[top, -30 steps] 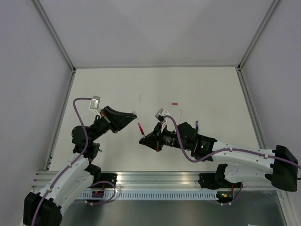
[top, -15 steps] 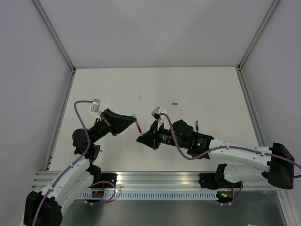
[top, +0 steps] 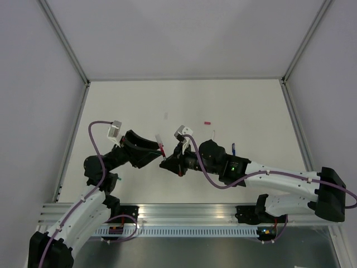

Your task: Insert the pens into the pen caps

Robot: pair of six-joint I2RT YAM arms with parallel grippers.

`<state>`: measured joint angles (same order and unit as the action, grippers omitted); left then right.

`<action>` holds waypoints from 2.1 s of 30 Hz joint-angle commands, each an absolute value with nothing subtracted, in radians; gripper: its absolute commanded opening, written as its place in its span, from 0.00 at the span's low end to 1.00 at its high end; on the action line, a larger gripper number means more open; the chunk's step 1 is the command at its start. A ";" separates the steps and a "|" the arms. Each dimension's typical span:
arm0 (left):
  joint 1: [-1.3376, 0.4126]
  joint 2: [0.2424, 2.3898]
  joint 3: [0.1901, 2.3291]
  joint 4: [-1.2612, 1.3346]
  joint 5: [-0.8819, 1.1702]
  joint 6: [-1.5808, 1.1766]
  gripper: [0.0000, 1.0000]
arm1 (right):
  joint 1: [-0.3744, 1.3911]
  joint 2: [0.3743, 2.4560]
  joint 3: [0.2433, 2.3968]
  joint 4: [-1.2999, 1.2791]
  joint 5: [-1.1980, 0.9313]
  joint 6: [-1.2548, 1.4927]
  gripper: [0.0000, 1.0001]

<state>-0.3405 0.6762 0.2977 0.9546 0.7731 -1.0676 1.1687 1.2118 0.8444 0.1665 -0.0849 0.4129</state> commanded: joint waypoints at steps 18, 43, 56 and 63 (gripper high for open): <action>-0.354 0.681 0.640 0.354 0.750 -0.874 0.79 | 1.157 1.118 0.769 0.207 -0.118 0.383 0.00; -0.354 0.693 0.486 0.449 0.787 -0.867 0.05 | 1.157 1.226 0.841 0.184 -0.095 0.417 0.00; -0.354 0.630 0.338 0.609 0.842 -0.992 0.02 | 1.141 1.206 1.014 0.112 0.020 0.325 0.00; -0.354 0.618 0.275 0.711 0.867 -1.034 0.02 | 1.134 1.265 1.107 0.074 0.081 0.267 0.00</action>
<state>-0.3367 0.6186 0.3309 0.6861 0.7025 -0.9688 1.1633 1.2514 0.9630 -0.1287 -0.0704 0.2970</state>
